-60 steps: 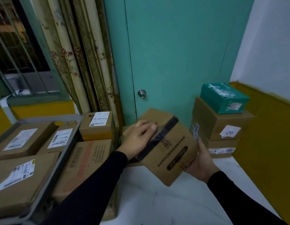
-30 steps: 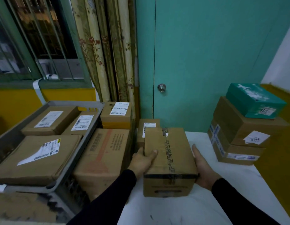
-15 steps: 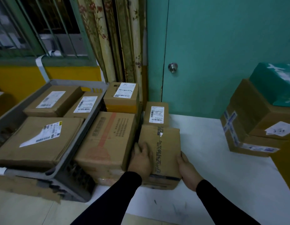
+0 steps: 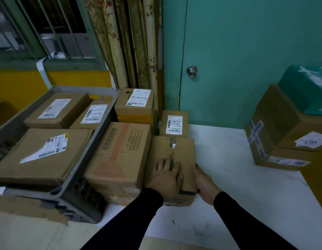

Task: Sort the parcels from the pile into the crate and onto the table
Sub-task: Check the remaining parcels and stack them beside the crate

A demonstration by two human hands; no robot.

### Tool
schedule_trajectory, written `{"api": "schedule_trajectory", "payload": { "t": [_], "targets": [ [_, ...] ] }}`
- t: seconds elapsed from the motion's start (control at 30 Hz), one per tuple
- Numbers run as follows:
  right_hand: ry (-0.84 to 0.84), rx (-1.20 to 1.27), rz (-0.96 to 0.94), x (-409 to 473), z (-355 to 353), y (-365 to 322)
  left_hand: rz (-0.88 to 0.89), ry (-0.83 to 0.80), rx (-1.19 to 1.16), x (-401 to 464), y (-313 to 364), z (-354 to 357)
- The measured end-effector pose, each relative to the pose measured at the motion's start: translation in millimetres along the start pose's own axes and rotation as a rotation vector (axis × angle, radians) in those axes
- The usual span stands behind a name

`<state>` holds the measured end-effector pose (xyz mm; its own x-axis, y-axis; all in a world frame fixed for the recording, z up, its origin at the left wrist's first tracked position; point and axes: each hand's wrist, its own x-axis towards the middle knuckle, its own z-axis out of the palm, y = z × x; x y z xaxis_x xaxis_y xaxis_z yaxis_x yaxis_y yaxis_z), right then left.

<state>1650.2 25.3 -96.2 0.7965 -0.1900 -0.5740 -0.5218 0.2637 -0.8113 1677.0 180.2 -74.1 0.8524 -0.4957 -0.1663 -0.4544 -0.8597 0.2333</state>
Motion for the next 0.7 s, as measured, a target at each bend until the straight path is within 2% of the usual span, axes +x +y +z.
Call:
{"api": "schedule_trajectory", "payload": {
  "t": [0.27,0.47,0.53,0.7],
  "targets": [
    [0.143,-0.174,0.001,-28.3,-23.2,-26.8,-0.002,-0.117,-0.106,26.9,-1.3,-56.5],
    [0.350,-0.104,-0.100,-62.6,-68.5,-46.7,0.102,-0.108,-0.031,53.2,17.5,-91.3],
    [0.423,-0.080,-0.129,-76.6,-86.0,-53.7,0.128,-0.080,-0.099,64.2,29.8,-100.1],
    [0.595,-0.018,-0.227,-96.6,-141.8,-89.2,0.135,-0.043,-0.440,99.2,78.2,-117.3]
  ]
}}
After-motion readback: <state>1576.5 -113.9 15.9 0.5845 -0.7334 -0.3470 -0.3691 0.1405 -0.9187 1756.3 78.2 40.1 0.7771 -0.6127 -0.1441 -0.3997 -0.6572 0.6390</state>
